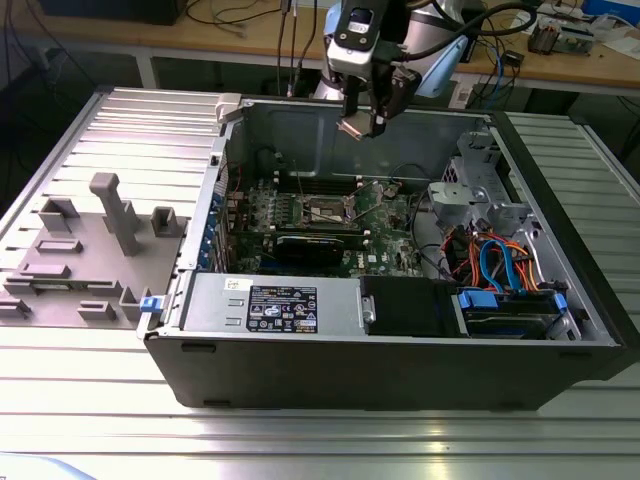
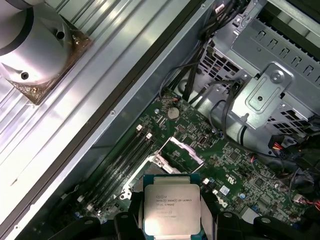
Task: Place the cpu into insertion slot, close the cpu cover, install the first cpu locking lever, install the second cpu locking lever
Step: 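Place the cpu into insertion slot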
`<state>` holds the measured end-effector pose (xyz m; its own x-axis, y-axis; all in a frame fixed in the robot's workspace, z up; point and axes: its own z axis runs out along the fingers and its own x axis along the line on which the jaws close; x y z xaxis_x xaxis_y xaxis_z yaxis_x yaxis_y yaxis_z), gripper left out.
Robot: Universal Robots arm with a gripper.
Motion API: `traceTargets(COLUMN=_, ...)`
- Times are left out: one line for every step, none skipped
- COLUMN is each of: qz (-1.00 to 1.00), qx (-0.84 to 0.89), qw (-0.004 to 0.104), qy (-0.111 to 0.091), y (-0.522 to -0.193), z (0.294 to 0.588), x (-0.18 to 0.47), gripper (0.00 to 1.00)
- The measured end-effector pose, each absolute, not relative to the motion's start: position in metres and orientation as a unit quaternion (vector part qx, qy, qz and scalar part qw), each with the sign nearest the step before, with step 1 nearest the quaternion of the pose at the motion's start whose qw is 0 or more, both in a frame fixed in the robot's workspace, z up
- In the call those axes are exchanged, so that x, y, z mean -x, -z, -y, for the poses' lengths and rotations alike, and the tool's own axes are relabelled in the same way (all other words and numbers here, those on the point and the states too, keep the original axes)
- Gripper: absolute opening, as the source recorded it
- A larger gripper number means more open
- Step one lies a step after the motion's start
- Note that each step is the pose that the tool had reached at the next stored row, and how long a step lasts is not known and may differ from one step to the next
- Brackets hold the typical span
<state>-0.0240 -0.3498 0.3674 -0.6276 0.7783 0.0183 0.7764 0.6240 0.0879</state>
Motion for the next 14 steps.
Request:
traceTargets(qz=-0.9, qx=-0.434, qw=0.011, qy=-0.044, y=-0.3674, z=0.3498, x=0.024, gripper=0.54)
traceTargets(qz=-0.899, qx=-0.436, qw=0.011, qy=-0.044, y=-0.3674, z=0.3498, x=0.024, gripper=0.54)
traceTargets(qz=-0.897, qx=-0.439, qw=0.011, qy=-0.043, y=-0.3674, z=0.3498, x=0.024, gripper=0.54)
traceTargets(qz=-0.896, qx=-0.441, qw=0.011, qy=-0.043, y=-0.3674, z=0.3498, x=0.024, gripper=0.54)
traceTargets(qz=-0.895, qx=-0.444, qw=0.011, qy=-0.043, y=-0.3674, z=0.3498, x=0.024, gripper=0.54)
traceTargets(qz=-0.894, qx=-0.446, qw=0.011, qy=-0.043, y=-0.3674, z=0.3498, x=0.024, gripper=0.54)
traceTargets(qz=-0.893, qx=-0.447, qw=0.012, qy=-0.043, y=-0.3674, z=0.3498, x=0.024, gripper=0.54)
traceTargets(qz=-0.893, qx=-0.448, qw=0.012, qy=-0.043, y=-0.3674, z=0.3498, x=0.024, gripper=0.54)
traceTargets(qz=-0.892, qx=-0.449, qw=0.012, qy=-0.043, y=-0.3674, z=0.3498, x=0.024, gripper=0.54)
traceTargets(qz=-0.892, qx=-0.449, qw=0.012, qy=-0.043, y=-0.3674, z=0.3498, x=0.024, gripper=0.54)
traceTargets(qz=-0.892, qx=-0.449, qw=0.012, qy=-0.043, y=-0.3674, z=0.3498, x=0.024, gripper=0.54)
traceTargets(qz=-0.892, qx=-0.449, qw=0.012, qy=-0.043, y=-0.3674, z=0.3498, x=0.024, gripper=0.54)
traceTargets(qz=-0.892, qx=-0.449, qw=0.012, qy=-0.043, y=-0.3674, z=0.3498, x=0.024, gripper=0.54)
traceTargets(qz=-0.891, qx=-0.452, qw=0.012, qy=-0.043, y=-0.3674, z=0.3498, x=0.024, gripper=0.54)
